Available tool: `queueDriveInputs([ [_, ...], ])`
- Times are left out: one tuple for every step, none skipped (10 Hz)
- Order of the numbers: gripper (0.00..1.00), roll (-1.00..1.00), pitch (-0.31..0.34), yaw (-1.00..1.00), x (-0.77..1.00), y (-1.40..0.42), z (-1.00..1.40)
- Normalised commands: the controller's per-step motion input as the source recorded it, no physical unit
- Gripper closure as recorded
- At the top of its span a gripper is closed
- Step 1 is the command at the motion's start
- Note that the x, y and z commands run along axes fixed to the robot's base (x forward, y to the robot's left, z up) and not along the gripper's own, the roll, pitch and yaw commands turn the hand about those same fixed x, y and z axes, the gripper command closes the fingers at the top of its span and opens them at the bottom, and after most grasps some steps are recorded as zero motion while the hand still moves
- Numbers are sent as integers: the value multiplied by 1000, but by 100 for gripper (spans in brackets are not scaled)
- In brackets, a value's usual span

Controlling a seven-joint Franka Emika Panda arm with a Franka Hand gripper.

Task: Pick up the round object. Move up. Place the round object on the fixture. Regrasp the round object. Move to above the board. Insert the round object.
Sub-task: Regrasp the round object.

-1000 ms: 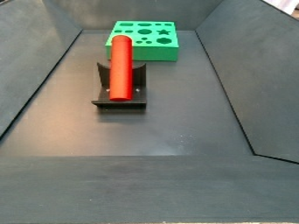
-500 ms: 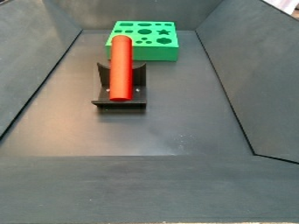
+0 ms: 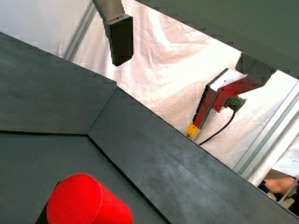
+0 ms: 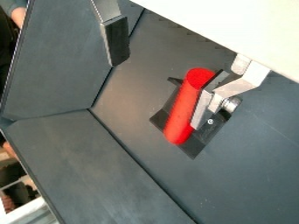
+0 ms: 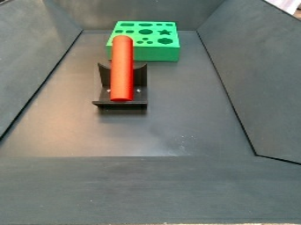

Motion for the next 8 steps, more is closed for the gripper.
queueDriveInputs([
  [0, 153, 20, 205, 74, -42, -7],
  [0, 177, -33, 152, 30, 48, -1000],
  [0, 174, -44, 129, 34, 48, -1000],
  [0, 153, -77, 103, 43, 45, -1000],
  [0, 119, -99, 80, 49, 41, -1000],
  [0, 86, -115, 47, 57, 41, -1000],
  [0, 75, -116, 21, 60, 38, -1000],
  [0, 68, -118, -2, 66, 36, -1000],
])
